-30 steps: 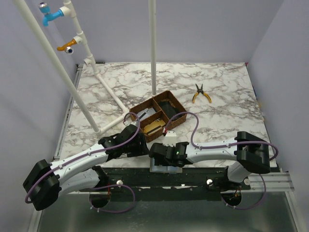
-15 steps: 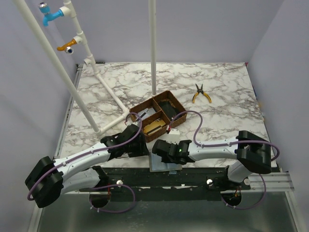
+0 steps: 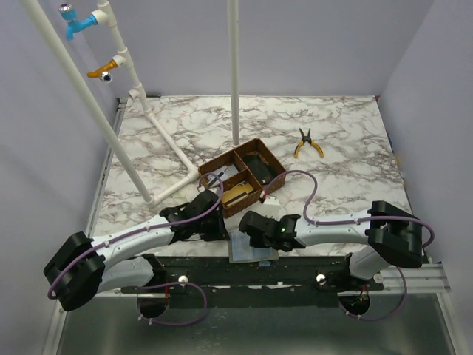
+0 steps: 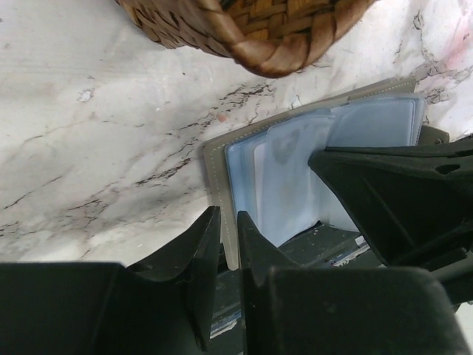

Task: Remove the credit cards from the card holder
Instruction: Remove the credit card from the card holder.

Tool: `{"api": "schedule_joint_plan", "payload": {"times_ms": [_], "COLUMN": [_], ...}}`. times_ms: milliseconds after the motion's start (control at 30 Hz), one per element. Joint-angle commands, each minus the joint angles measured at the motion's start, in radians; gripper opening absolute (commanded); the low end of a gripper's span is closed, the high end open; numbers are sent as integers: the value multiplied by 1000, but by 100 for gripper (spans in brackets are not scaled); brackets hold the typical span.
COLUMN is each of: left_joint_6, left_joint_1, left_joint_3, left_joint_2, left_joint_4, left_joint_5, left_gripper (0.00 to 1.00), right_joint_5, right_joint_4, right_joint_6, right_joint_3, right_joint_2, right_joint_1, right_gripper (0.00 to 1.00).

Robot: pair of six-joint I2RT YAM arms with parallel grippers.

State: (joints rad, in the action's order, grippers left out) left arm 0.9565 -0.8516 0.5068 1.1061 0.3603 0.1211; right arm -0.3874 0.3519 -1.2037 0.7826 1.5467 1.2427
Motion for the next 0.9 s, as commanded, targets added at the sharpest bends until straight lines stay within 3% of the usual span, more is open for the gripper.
{"api": "schedule_joint_plan", "payload": {"times_ms": [0,867], "left_joint_6": [-21,-20], "left_joint_1": [-20,-83], "left_joint_3": [27,63], "left_joint_2": [20,168], "left_joint_4": [-39,-107], "left_joint_5": [42,49], "left_gripper": [16,8], "right_joint_5": [41,165], "right_joint_4": [28,-123], "right_joint_6": [-10,-79], "right_joint_3": [-99,-279], "right_joint_2": [49,48], "right_joint_1": [-12,-38], "right_gripper": [1,1]}}
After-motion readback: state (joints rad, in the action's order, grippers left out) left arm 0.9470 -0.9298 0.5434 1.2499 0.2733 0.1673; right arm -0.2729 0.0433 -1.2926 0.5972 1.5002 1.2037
